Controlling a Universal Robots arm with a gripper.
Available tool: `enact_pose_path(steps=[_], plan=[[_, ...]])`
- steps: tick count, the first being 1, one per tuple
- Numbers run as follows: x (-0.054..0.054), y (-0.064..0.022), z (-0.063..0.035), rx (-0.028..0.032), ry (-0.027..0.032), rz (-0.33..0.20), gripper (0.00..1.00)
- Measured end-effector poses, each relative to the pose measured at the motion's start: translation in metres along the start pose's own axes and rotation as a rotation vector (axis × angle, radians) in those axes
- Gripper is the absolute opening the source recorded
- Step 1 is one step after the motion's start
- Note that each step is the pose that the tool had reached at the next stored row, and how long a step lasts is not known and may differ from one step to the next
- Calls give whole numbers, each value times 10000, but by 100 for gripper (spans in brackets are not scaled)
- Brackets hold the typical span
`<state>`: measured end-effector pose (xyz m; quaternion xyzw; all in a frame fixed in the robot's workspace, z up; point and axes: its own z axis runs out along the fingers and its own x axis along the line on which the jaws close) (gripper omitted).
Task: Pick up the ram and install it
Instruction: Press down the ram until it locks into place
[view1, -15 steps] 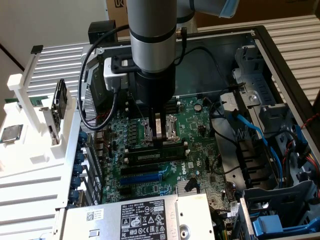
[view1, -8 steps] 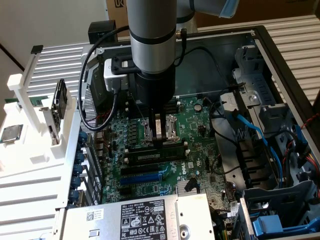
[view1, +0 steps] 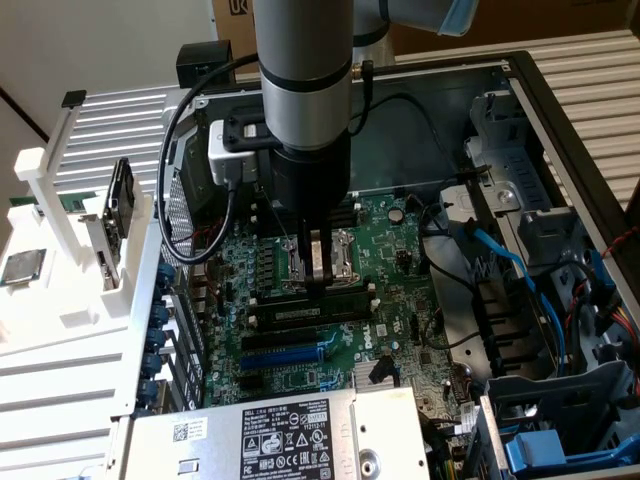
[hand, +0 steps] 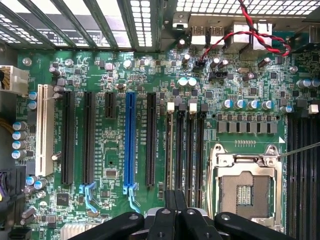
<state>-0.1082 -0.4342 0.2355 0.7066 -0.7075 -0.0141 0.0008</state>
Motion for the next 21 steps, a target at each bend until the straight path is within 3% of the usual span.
enact_pose_path(steps=[21], plan=[[2,0,35,0,-1,2,10]])
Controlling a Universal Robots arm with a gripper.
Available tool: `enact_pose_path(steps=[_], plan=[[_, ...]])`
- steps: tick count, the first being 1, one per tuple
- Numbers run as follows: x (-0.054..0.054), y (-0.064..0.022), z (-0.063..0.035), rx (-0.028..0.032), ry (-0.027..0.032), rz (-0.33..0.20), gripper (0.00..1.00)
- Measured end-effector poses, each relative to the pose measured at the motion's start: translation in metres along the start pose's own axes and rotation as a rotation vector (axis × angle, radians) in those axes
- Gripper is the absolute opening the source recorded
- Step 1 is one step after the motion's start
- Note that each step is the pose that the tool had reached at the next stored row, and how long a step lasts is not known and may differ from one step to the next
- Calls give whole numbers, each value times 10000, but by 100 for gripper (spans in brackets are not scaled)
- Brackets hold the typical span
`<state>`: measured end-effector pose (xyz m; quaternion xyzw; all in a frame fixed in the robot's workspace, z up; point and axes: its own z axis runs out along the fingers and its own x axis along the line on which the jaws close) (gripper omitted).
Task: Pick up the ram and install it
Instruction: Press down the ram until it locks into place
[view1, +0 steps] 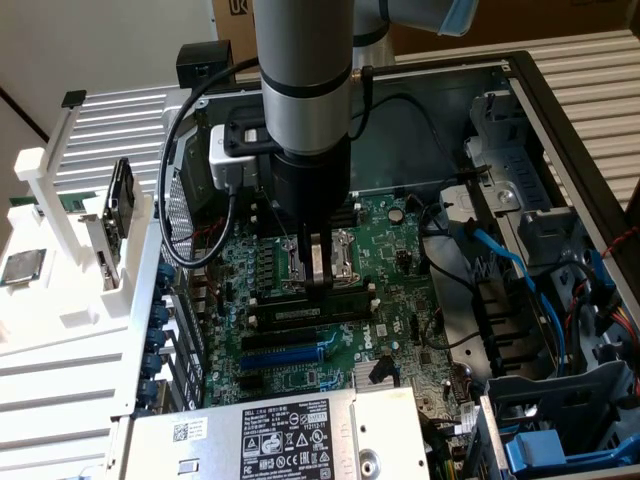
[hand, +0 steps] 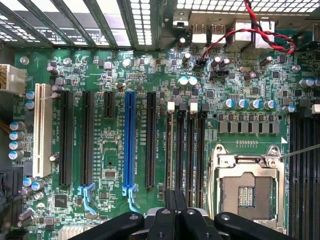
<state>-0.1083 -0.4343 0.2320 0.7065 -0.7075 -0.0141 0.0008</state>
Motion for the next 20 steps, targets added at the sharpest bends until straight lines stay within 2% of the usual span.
enact_pose_path(steps=[20], plan=[[15,-5,-26,-2,-4,-2,10]])
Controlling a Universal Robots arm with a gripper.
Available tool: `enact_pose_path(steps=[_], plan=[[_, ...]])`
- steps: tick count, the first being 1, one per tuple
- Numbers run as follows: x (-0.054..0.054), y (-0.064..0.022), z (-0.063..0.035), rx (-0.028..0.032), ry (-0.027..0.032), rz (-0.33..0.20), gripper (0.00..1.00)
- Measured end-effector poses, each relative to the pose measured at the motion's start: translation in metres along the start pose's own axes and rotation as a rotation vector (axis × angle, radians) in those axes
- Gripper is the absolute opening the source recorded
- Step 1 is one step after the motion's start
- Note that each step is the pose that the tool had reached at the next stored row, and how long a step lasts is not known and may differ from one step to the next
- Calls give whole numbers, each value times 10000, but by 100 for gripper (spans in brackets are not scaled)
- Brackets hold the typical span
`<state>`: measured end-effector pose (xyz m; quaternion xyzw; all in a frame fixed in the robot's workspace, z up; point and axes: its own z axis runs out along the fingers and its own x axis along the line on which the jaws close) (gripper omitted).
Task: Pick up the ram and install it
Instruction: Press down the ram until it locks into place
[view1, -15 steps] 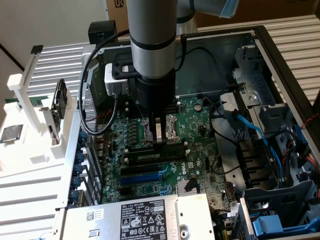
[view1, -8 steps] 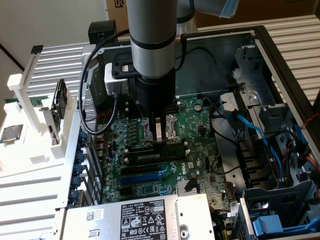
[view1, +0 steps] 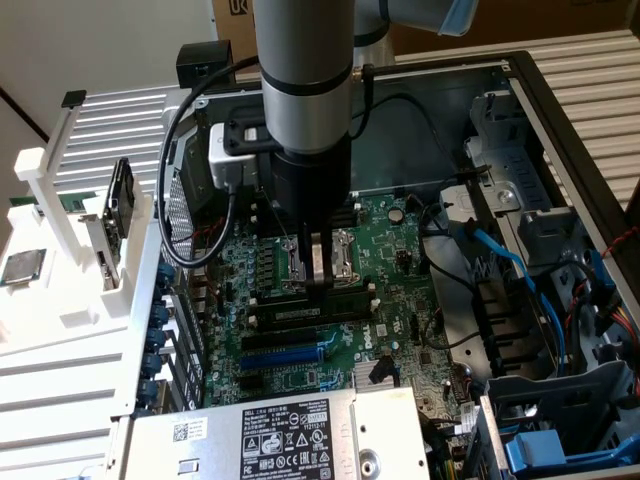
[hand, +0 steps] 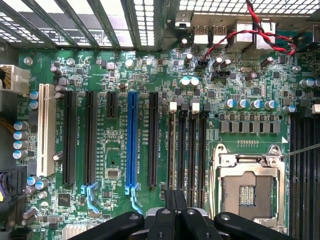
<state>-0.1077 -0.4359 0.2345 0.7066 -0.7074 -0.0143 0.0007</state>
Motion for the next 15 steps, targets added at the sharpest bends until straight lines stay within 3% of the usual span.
enact_pose_path(steps=[15], plan=[[-27,-4,28,-1,2,0,10]])
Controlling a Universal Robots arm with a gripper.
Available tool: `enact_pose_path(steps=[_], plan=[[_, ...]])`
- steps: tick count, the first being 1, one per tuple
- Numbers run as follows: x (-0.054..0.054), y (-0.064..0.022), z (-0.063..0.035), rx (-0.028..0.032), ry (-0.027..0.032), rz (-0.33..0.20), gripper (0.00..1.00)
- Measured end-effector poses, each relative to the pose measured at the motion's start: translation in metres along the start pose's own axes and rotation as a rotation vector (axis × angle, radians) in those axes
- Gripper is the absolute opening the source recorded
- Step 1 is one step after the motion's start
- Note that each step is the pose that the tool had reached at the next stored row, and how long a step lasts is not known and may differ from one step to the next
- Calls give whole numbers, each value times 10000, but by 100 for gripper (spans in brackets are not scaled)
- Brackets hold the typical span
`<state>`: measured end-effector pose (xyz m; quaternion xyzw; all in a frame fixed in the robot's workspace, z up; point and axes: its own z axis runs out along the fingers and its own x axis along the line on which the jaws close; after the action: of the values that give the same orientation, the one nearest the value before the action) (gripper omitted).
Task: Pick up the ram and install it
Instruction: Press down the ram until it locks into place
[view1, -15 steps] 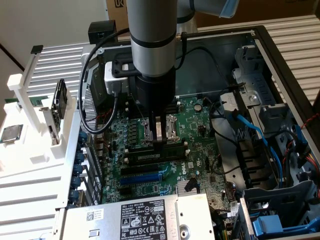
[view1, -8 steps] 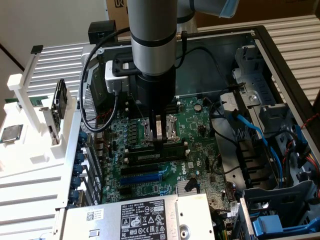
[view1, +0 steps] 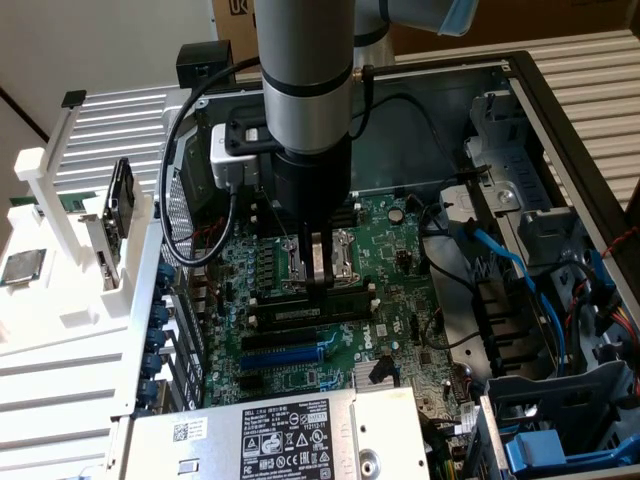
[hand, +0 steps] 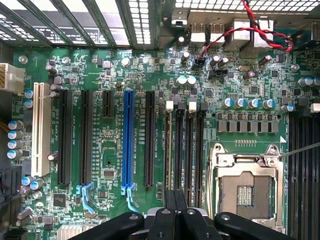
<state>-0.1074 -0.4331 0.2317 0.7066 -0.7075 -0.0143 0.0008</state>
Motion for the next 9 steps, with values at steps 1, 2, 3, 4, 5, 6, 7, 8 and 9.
enact_pose_path(steps=[1,2,3,4,5,6,7,8,9], plan=[[0,0,1,0,0,0,10],[0,0,2,1,-2,0,10],[0,0,2,2,-3,0,10],[0,0,2,2,-3,0,10],[0,0,2,2,-4,0,10],[0,0,2,2,-3,0,10],[0,0,2,2,-4,0,10],[0,0,3,3,-4,1,10],[2,0,3,3,-4,1,10]])
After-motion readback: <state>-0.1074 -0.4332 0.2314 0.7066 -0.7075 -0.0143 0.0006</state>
